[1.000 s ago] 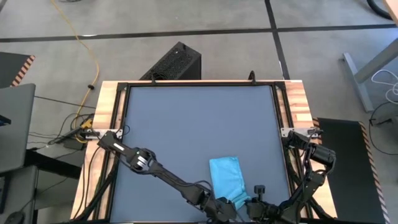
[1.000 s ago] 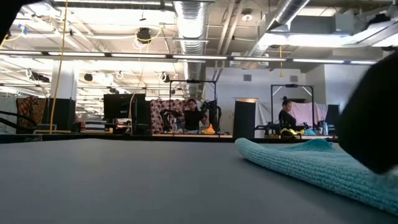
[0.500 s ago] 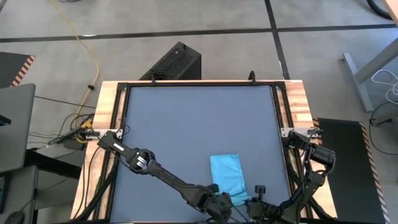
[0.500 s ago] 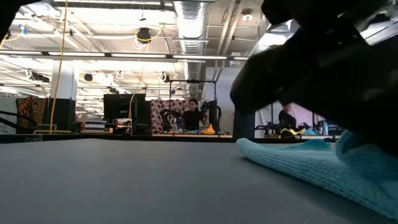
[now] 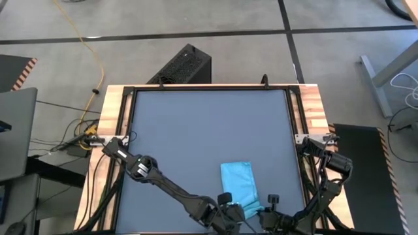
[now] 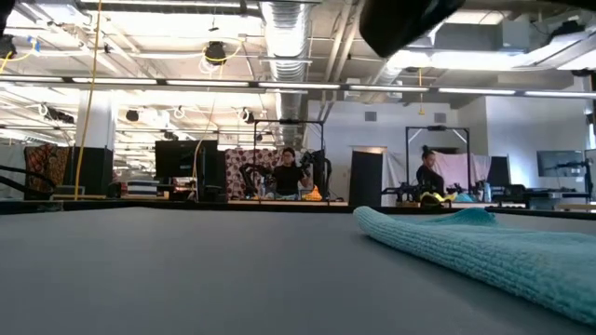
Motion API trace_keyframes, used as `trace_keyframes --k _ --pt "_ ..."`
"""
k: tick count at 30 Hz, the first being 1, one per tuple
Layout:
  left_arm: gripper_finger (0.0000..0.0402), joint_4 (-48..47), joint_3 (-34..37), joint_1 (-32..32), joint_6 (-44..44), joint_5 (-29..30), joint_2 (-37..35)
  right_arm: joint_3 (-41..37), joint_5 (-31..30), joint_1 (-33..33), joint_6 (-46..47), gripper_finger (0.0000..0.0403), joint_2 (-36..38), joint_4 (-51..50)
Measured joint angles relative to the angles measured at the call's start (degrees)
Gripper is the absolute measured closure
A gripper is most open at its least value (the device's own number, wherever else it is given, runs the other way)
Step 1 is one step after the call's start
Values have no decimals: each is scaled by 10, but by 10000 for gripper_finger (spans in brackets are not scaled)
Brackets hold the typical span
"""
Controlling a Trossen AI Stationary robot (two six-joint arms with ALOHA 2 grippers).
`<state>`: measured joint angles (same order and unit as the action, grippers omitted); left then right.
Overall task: Roll towel
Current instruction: Roll the blue microfiber towel
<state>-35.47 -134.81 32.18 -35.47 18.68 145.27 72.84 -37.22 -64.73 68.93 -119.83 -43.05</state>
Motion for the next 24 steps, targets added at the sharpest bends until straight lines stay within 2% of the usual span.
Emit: trace_keyframes --k 3,20,24 --pt "262 -17 0 -6 -6 -14 0 0 -4 1 -1 364 0 0" --pt "262 -85 1 -23 -11 -13 0 0 -4 -2 1 364 0 -4" --pt "262 -132 1 -23 -25 24 0 2 -2 5 43 364 0 -34"
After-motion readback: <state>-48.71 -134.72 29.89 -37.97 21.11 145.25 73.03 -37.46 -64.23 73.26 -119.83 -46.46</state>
